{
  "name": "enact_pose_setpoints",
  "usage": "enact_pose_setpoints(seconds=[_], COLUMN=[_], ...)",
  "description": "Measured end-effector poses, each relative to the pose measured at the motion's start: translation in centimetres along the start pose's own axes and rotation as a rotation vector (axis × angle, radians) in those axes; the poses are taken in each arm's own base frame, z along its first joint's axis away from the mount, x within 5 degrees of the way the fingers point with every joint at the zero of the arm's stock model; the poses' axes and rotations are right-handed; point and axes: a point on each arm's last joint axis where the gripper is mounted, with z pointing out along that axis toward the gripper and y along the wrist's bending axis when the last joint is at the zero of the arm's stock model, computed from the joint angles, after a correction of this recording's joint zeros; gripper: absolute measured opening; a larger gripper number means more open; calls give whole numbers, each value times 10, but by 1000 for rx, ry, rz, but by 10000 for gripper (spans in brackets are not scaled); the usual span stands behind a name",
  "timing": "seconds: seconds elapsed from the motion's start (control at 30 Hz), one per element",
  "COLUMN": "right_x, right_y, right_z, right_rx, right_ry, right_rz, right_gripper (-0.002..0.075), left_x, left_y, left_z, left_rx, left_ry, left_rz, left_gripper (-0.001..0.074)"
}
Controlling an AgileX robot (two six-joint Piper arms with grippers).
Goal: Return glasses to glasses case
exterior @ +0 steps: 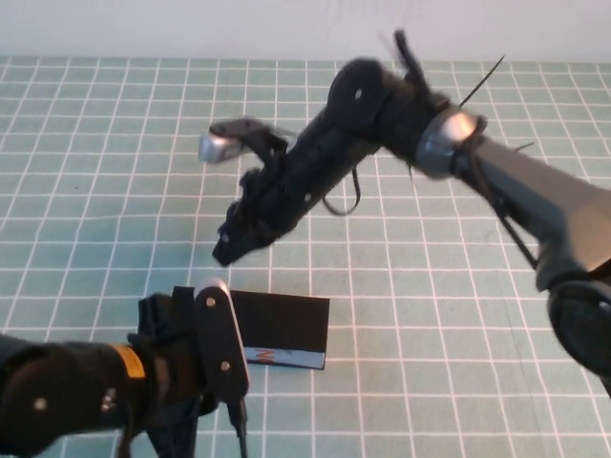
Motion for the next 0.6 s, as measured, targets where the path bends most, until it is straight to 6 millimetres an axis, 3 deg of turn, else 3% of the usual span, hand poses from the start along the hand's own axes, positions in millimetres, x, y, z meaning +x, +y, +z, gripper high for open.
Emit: enact_pose_setpoints(seconds=[0.1, 0.23, 0.43, 0.6], right_x=[-14, -22, -18, -7], right_y=[13, 34, 77, 114], right_z=[-36, -95, -183, -241], right_rx=[66, 181, 464, 665], right_ry=[-51, -110, -153, -221], right_rz=[-70, -140, -177, -145], right_gripper=[-13, -13, -13, -13], left_x=[-11, -16, 3, 22], left_y=[8, 33, 79, 87], left_z=[-29, -73, -145, -182], left_rx=[3, -85, -399, -563], left_ry=[3, 83, 213, 159], left_rz=[69, 11, -231, -491], left_gripper=[-1, -1, -1, -1])
